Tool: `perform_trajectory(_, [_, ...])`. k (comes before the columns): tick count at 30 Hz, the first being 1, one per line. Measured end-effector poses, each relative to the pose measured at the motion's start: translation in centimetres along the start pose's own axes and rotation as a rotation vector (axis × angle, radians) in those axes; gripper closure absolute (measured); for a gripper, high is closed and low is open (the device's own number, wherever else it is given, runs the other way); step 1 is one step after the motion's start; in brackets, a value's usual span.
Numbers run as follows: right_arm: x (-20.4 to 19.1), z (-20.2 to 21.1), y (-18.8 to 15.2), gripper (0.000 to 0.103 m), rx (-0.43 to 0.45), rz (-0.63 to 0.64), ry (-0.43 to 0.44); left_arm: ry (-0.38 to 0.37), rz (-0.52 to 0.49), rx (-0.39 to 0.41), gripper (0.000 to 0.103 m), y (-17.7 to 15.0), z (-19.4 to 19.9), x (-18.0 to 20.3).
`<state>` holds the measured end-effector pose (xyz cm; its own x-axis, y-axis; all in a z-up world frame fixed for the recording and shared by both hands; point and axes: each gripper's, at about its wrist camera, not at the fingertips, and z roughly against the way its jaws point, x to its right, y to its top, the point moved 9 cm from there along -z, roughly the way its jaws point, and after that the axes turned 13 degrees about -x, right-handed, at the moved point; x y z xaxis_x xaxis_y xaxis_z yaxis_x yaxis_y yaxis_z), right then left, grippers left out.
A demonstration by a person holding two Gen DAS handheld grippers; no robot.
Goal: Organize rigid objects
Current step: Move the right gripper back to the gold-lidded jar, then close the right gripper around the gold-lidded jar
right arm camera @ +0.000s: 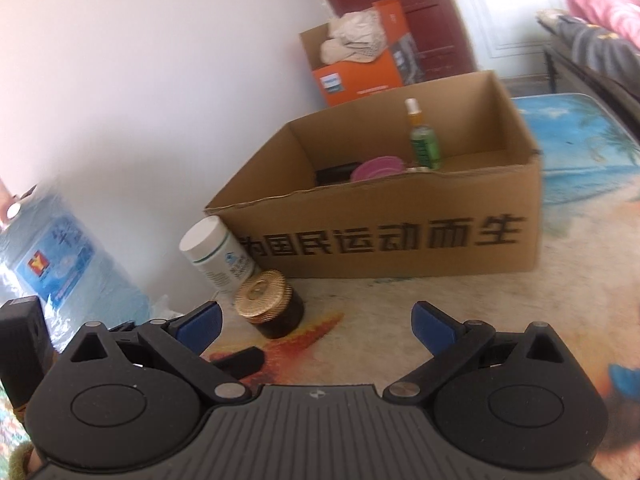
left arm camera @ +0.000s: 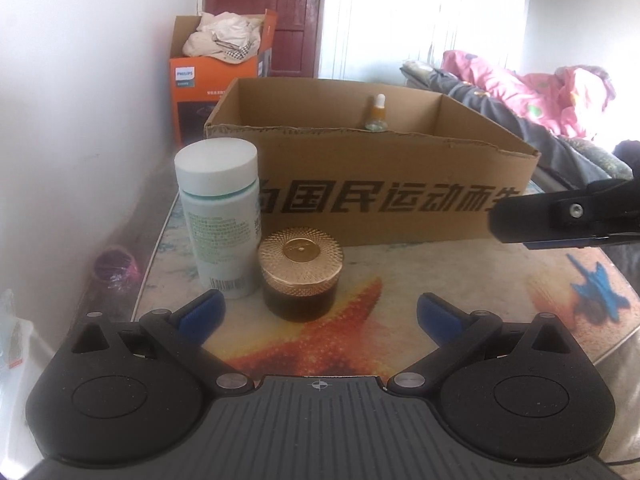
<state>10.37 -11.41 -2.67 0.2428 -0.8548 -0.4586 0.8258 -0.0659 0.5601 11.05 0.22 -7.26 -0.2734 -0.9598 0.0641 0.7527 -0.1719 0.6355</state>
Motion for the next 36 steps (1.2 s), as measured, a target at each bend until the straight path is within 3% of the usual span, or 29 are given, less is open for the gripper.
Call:
perform_trajectory(4, [-1.4,-2.3,1.2,0.008,-0.026,0.052,0.028,-0.001,-0.035,0.018,0.0,0.4,-1.0,0.0])
perform_trajectory(10, [-2.5,-6.3,2.4,0.035,-0.091,0.081,0.101,-0.017,-0.036,0.011,0.004,0.6,-2.5,-0.1])
perform_trajectory(14, [-2.4,-8.7,2.7,0.042,-0.15,0.065,0.139,-0.035,-0.033,0.006,0.007,0.9,-3.2,0.0])
perform_trajectory(20, [-2.7,-10.5,2.8,0.041,-0.229,0.045,0.213,-0.065,-0.034,0.0,0.007,1.2,-3.7,0.5])
perform_trajectory(28, [-1.5,-9.4,2.3,0.041,-0.246,0.042,0.221,-0.099,-0.043,-0.016,0.007,1.1,-3.5,1.7])
perform_trajectory(36, [1.6,-6.2,0.8,0.041,-0.233,-0.027,0.2,-0.183,-0.11,-0.039,0.007,0.6,-3.2,5.9])
